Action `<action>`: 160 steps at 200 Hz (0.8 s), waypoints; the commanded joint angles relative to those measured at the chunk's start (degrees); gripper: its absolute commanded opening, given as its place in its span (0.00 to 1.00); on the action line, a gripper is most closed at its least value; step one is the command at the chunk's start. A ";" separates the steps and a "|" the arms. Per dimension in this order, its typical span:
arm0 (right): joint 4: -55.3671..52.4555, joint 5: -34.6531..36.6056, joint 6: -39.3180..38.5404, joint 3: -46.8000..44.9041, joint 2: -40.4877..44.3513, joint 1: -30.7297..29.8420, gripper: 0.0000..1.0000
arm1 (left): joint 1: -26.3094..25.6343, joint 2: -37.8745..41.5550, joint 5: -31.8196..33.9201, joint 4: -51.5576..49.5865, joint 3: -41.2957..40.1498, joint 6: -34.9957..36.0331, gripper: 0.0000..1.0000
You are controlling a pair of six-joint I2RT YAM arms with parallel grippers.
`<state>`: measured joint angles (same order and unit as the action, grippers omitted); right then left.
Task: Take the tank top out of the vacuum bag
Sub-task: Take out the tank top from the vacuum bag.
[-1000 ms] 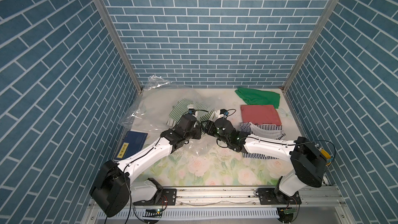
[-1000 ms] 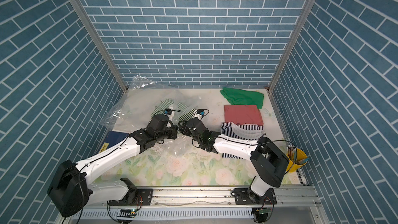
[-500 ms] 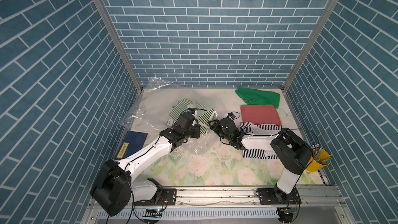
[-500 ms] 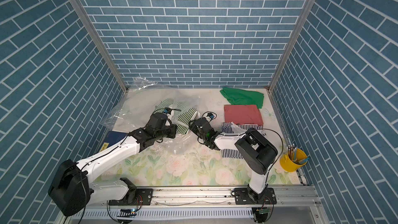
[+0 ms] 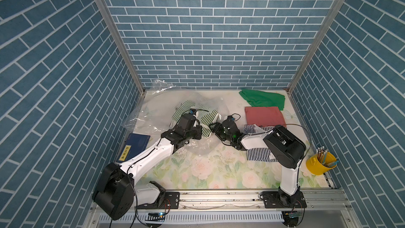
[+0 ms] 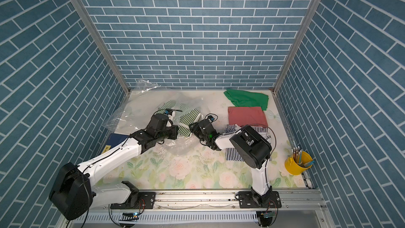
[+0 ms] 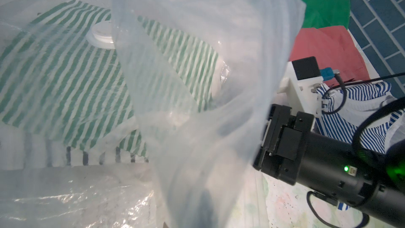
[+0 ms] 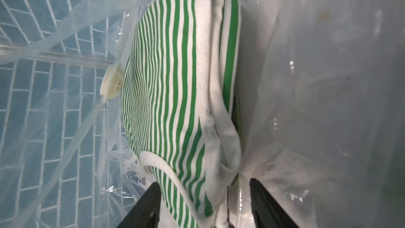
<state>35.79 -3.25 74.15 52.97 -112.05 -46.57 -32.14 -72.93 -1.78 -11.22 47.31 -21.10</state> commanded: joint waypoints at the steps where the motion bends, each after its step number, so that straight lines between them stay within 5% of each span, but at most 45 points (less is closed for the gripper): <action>1: 4.77 -2.70 -0.44 0.25 -1.12 0.17 0.60 | 0.56 0.63 0.37 0.43 -0.62 0.49 0.00; 32: 0.74 -1.41 -4.77 2.41 1.24 -0.49 0.62 | 0.85 0.82 0.38 0.51 -0.89 0.43 0.00; 160: 3.94 -0.71 -2.16 3.43 -3.24 0.66 0.74 | 1.22 0.64 0.44 0.95 -1.25 -0.12 0.00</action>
<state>39.29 -3.92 72.18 54.06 -113.03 -46.61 -31.51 -72.86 -1.76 -10.81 46.89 -21.21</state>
